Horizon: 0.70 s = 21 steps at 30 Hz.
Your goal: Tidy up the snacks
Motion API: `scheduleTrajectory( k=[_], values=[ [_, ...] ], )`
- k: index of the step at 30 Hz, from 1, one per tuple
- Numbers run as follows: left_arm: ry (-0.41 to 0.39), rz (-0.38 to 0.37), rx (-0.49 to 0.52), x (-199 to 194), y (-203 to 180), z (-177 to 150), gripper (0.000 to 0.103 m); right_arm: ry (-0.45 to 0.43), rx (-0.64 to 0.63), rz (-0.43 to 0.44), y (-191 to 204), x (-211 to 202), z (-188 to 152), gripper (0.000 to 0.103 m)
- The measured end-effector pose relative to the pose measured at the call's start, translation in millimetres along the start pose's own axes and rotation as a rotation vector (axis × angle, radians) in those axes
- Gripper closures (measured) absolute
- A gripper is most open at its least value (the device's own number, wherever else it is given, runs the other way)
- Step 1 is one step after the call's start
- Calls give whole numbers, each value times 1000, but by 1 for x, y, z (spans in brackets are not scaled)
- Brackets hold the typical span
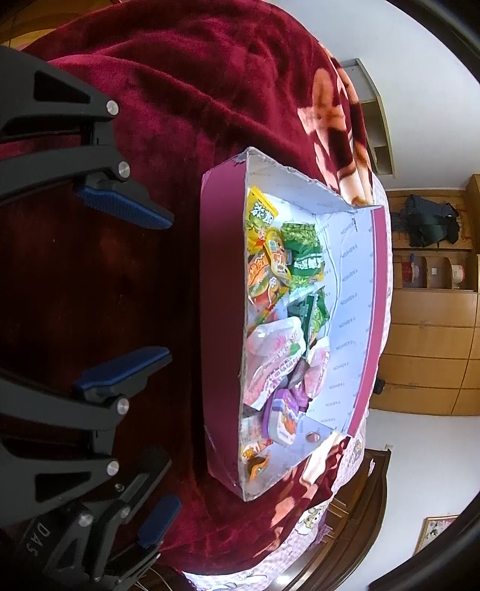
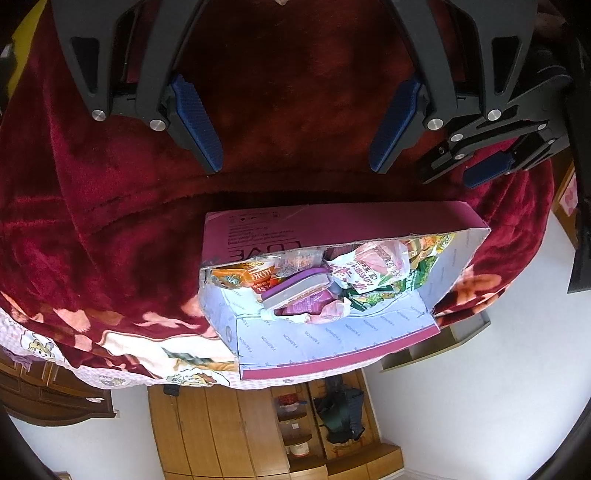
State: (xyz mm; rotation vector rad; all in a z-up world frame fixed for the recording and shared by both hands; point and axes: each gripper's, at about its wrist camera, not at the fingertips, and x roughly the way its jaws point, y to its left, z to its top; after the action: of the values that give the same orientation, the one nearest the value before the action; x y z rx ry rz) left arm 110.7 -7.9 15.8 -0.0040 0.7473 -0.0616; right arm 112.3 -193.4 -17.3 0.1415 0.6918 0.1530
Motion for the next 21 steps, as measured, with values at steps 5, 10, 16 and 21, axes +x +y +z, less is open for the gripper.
scheduleTrajectory(
  k=[5, 10, 16, 21],
  values=[
    [-2, 12, -6, 0, 2, 1, 33, 2, 5, -3, 0, 0, 0, 20],
    [-1, 34, -16, 1, 4, 1, 33, -6, 13, -6, -2, -2, 0, 20],
    [4, 41, -23, 3, 5, 2, 33, -2, 17, -3, -2, -2, 0, 20],
    [11, 38, -18, 4, 2, 2, 33, -1, 17, -3, -2, -2, 0, 20]
  ],
)
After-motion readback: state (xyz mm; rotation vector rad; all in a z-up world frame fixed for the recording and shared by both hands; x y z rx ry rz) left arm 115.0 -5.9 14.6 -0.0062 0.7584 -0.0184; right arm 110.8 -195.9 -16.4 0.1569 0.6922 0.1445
